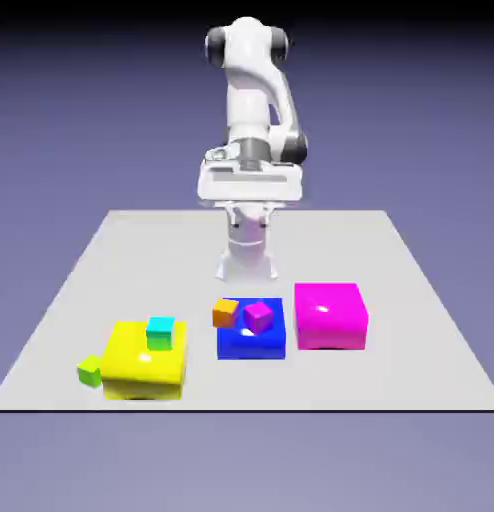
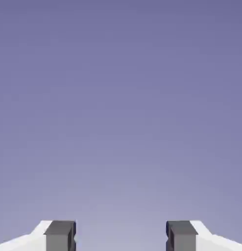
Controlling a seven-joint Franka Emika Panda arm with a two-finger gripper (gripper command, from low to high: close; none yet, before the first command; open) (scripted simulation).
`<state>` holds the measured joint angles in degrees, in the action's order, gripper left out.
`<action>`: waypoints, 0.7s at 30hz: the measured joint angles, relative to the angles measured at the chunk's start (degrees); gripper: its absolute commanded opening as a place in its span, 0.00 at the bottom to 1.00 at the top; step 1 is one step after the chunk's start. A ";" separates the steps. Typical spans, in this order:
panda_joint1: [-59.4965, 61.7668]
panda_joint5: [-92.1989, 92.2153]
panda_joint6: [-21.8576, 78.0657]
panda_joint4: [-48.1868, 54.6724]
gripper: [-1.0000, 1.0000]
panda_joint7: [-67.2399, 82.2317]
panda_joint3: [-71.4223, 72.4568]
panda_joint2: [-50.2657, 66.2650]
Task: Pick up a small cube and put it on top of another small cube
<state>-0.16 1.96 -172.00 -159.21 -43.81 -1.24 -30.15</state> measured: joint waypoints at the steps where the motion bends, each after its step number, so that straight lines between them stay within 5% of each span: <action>1: 0.43 1.63 1.66 1.49 0.50 -1.12 -1.03 2.08; 21: 9.11 34.22 34.96 31.27 0.50 -23.49 -21.58 43.61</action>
<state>8.94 36.18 -137.04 -127.93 -67.29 -22.82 13.45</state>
